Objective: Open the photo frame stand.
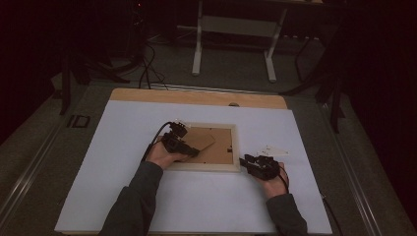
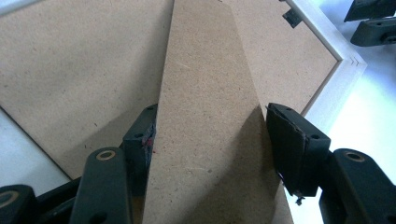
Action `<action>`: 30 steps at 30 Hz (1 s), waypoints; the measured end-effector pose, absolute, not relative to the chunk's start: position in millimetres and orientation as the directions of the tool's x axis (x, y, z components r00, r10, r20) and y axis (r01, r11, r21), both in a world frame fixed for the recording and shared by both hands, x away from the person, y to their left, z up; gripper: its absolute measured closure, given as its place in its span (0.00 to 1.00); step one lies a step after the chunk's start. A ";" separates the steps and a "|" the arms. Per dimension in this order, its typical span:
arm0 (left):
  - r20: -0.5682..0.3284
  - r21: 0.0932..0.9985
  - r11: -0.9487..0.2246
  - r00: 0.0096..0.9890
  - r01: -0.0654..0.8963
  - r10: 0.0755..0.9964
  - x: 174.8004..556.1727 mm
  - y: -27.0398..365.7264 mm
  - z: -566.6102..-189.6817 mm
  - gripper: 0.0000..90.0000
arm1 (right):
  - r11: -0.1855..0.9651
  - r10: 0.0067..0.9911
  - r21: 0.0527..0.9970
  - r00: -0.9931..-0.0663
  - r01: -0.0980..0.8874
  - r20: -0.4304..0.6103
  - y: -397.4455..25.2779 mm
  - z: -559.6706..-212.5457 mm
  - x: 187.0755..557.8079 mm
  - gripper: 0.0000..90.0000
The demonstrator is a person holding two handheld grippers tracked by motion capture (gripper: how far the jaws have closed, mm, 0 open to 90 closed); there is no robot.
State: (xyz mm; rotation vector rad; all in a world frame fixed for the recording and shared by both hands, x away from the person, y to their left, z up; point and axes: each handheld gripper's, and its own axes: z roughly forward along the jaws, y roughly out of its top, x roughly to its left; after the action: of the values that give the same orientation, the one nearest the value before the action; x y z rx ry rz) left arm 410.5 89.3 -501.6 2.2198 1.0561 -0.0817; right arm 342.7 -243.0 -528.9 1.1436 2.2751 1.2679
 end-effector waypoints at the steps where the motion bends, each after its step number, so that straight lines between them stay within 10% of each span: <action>1: -0.302 0.550 -0.460 0.679 0.697 0.669 409.1 87.9 -499.4 0.46 | 0.285 0.757 0.816 -0.640 0.503 0.130 -241.7 -526.7 345.3 0.72; 30: -0.132 0.647 -0.498 0.728 0.578 0.673 379.9 83.0 -483.8 0.46 | 0.248 0.771 0.779 -0.605 0.575 0.201 -221.4 -510.3 396.5 0.53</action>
State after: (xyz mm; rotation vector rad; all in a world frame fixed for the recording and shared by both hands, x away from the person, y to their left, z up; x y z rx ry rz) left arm 379.9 83.0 -483.8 2.2392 0.9408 0.1783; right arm 396.5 -221.4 -510.3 1.2633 2.2963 1.2823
